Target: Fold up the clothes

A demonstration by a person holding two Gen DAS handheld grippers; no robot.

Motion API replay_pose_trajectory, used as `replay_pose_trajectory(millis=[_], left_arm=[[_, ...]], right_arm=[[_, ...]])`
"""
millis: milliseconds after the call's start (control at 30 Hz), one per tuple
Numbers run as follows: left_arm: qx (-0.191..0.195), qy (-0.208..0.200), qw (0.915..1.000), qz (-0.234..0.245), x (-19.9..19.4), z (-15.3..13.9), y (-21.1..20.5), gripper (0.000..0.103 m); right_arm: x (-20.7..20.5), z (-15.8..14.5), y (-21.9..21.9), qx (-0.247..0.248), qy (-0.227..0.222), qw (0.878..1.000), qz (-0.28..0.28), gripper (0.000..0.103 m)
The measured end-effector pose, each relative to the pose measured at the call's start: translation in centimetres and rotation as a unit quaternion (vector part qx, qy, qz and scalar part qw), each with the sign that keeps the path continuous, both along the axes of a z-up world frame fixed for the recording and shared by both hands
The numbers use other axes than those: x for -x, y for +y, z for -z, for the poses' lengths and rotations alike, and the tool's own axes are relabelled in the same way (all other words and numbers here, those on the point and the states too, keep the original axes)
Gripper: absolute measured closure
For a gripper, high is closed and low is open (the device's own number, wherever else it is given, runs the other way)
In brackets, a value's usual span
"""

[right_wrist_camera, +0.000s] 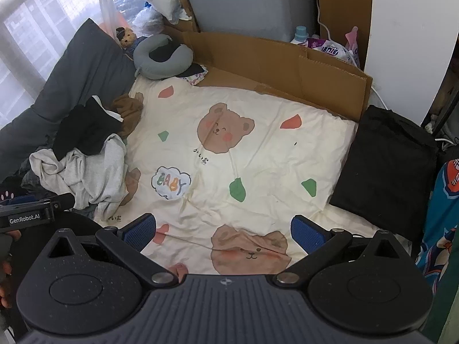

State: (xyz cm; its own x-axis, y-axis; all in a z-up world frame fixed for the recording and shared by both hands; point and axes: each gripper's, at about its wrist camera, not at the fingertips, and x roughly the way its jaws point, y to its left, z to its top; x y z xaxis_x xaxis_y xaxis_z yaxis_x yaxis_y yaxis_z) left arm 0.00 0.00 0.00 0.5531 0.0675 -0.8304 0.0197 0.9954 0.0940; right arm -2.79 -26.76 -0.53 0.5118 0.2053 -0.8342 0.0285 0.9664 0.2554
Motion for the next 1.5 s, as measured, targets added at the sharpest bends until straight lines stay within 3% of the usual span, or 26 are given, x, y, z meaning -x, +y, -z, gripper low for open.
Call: replay_pose_trajectory(millis=[1500], left_arm=[[0.012,-0.001,0.9999,-0.003,-0.4,-0.3,1.0,0.001]], right_arm=[[-0.1,0.2,-0.8,-0.038,0.002,0.999,0.006,0.0]])
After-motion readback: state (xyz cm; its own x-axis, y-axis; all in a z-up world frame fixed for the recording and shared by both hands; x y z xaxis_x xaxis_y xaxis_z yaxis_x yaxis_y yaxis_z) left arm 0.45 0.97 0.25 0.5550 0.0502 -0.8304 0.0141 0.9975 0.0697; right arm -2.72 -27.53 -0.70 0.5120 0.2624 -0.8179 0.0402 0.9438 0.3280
